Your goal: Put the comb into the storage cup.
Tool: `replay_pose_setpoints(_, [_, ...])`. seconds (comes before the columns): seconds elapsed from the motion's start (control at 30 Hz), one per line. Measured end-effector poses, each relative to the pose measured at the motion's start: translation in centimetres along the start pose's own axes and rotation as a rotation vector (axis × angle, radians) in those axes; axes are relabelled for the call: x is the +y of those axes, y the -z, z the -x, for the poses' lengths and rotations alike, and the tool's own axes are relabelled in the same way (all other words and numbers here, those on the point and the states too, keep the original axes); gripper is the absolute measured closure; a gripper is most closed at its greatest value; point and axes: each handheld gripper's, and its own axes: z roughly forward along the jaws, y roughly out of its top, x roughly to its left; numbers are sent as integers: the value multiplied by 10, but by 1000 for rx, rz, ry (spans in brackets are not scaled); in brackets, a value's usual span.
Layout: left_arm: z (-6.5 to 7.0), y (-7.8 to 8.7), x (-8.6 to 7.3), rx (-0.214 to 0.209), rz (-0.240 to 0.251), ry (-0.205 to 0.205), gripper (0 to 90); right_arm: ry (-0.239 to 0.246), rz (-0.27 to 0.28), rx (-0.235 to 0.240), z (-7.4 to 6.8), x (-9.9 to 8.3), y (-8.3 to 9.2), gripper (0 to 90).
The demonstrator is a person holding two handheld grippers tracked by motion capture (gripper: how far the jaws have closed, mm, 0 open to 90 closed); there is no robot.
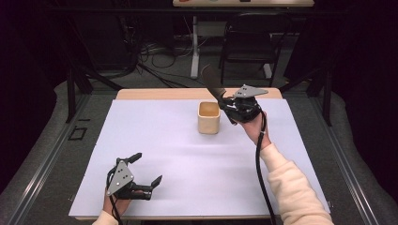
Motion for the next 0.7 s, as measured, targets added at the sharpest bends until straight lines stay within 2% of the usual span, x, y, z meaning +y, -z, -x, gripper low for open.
replay_pose_setpoints(0.2, [0,0,0,1,2,1,0,22,3,-4,-2,6,-5,724])
replay_pose_setpoints(0.7, [0,0,0,-2,0,2,0,35,-6,-18,-1,7,-18,724])
